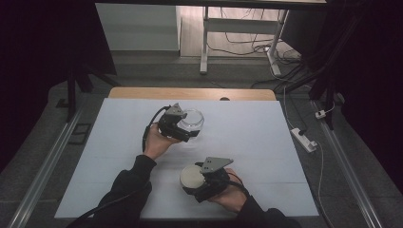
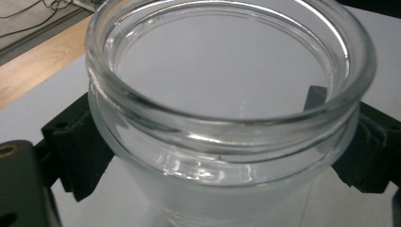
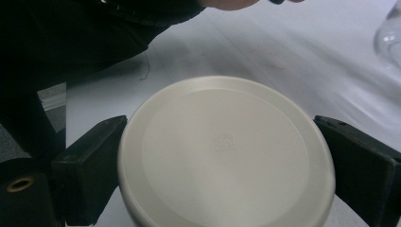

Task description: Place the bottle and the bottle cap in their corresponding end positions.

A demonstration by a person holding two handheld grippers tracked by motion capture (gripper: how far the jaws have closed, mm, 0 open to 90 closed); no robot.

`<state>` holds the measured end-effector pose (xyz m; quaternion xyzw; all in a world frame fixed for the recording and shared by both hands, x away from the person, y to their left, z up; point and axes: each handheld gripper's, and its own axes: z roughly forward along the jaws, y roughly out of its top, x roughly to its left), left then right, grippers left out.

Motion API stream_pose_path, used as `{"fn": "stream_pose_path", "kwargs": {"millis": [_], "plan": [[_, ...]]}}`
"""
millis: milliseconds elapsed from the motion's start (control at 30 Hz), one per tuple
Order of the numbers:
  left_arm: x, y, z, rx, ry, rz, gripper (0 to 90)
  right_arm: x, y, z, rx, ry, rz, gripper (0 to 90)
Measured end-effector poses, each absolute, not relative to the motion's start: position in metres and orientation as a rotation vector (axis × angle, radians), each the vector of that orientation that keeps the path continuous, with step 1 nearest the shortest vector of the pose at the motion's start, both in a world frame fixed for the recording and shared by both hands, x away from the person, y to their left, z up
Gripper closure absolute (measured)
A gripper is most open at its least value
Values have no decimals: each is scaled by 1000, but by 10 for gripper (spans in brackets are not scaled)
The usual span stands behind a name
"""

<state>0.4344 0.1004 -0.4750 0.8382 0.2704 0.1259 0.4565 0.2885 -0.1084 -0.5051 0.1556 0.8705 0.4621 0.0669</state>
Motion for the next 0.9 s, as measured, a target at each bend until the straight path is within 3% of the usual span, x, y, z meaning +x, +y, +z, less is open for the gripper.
{"fn": "stream_pose_path", "kwargs": {"millis": [900], "plan": [[454,94,-499,2075,695,334,74,303,-99,-534,498,2667,1281,72]]}}
